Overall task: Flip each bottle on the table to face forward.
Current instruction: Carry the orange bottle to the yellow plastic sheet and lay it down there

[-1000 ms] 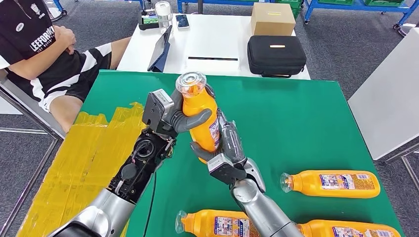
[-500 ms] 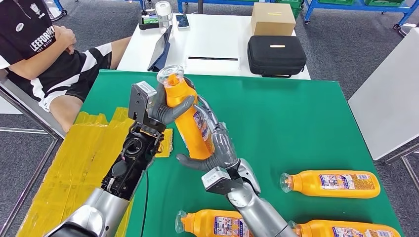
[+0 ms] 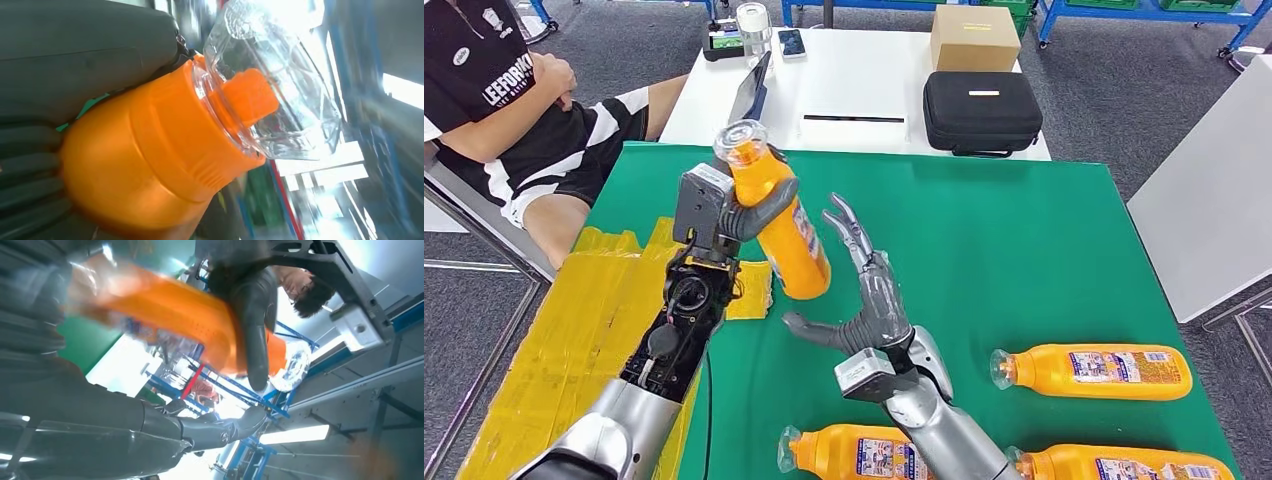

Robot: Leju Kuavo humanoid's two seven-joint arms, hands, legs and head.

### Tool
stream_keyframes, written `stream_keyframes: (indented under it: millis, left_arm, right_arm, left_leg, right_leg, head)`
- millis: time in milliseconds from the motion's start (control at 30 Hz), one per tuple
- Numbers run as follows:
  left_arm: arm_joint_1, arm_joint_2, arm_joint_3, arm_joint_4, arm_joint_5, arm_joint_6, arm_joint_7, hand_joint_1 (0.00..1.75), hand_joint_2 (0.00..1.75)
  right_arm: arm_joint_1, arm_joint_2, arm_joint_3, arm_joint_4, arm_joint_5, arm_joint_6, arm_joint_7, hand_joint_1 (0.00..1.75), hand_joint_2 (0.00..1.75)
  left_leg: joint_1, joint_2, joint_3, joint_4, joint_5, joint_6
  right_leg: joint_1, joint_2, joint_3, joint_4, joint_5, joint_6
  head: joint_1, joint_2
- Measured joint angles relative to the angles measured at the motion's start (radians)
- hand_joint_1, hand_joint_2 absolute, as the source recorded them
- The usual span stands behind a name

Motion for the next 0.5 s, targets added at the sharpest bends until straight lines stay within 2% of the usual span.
stream_keyframes:
  millis: [67, 200, 433, 500]
  left_arm:
    - [-0.008, 0.005, 0.004, 0.000, -0.052, 0.067, 0.003, 1.75, 1.75]
    - [-0.018, 0.011, 0.012, -0.001, -0.105, 0.121, 0.011, 1.75, 1.75]
    - [-0.061, 0.038, 0.036, 0.018, -0.362, 0.374, 0.068, 1.75, 1.75]
    - [-0.075, 0.048, 0.047, 0.029, -0.407, 0.413, 0.080, 1.75, 1.75]
  right_arm:
    - [0.005, -0.003, 0.000, -0.007, 0.002, -0.004, 0.000, 0.00, 1.75]
    - [0.009, -0.005, 0.000, -0.014, 0.004, -0.006, 0.000, 0.00, 1.75]
    - [0.021, -0.007, 0.000, -0.036, 0.002, -0.030, 0.000, 0.00, 1.75]
    - [0.024, -0.007, 0.000, -0.044, 0.002, -0.035, 0.000, 0.00, 1.75]
  left_leg:
    - [0.000, 0.000, 0.000, 0.000, 0.000, 0.000]
    - [0.000, 0.000, 0.000, 0.000, 0.000, 0.000]
    - [0.000, 0.000, 0.000, 0.000, 0.000, 0.000]
    - [0.000, 0.000, 0.000, 0.000, 0.000, 0.000]
  right_leg:
    - [0.000, 0.000, 0.000, 0.000, 0.000, 0.000]
    - [0.000, 0.000, 0.000, 0.000, 0.000, 0.000]
    - [0.000, 0.000, 0.000, 0.000, 0.000, 0.000]
    - [0.000, 0.000, 0.000, 0.000, 0.000, 0.000]
  head:
    - [0.000, 0.000]
    - [0.000, 0.000]
    - [0.000, 0.000]
    - [0.000, 0.000]
